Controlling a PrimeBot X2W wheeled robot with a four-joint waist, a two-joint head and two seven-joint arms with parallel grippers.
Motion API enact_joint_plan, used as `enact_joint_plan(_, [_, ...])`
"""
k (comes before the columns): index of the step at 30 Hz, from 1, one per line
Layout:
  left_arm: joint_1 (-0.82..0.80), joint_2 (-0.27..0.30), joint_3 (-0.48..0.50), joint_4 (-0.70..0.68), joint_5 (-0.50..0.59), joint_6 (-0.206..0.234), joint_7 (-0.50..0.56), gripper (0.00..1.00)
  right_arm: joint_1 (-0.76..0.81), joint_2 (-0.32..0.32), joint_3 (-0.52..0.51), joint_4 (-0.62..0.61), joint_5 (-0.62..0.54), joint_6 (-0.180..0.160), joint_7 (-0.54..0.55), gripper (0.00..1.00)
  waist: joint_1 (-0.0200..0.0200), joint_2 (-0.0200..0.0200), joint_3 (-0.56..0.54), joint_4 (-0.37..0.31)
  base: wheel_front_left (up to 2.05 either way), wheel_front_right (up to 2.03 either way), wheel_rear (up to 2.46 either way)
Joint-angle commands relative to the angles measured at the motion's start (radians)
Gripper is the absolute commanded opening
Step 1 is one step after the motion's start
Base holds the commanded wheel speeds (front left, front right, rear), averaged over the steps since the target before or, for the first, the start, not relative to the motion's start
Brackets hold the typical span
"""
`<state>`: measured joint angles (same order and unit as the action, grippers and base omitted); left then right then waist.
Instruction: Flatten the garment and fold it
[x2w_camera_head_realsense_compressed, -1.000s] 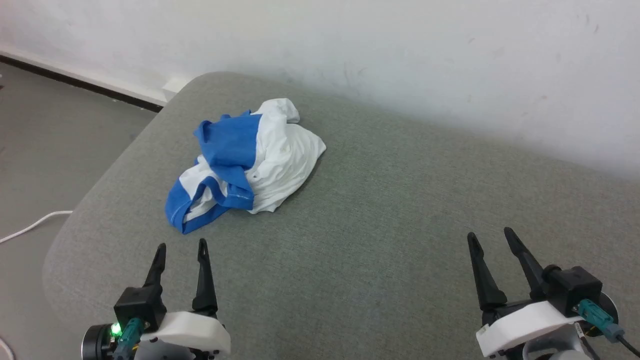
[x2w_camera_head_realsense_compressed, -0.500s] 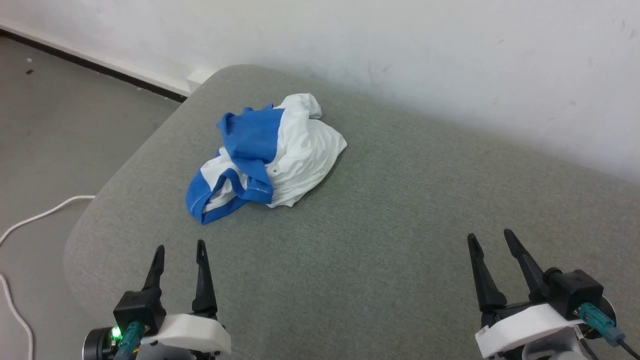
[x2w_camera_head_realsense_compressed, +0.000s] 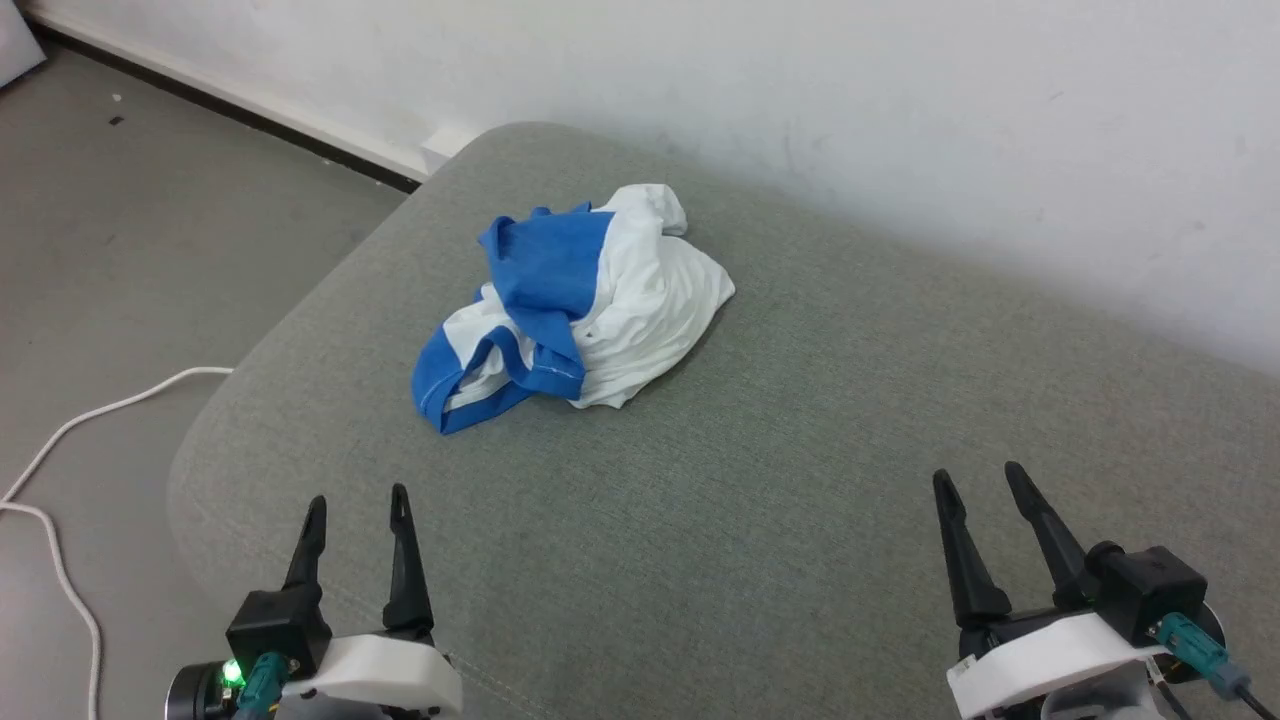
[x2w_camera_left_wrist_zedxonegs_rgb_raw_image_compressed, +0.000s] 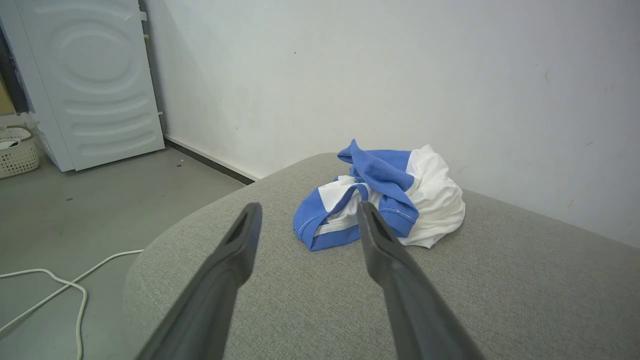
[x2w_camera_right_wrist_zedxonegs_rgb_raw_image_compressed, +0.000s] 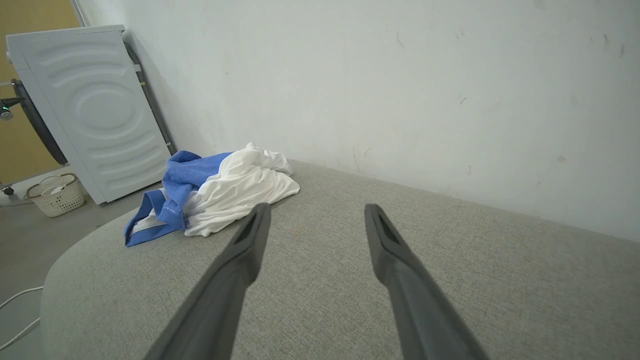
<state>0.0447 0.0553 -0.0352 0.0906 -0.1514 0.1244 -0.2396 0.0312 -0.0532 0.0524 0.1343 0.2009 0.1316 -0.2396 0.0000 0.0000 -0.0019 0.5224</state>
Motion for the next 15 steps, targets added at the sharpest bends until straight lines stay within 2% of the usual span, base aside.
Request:
enact_joint_plan(1, [0.017,-0.005,-0.003,0.007,-0.004,0.009,-0.011,1.00,0.012,0.003,0.002,0.004,0.011,-0.001,-0.011,1.00,0.0000,0.0000,0.001,0.010,0.00,0.00,0.00])
enact_joint_plan(15, [0.010,-0.005,-0.004,0.011,-0.012,0.018,-0.022,1.00,0.012,0.003,-0.004,0.010,0.014,-0.001,-0.022,1.00,0.0000,0.0000,0.014,0.022,0.00,0.00,0.00])
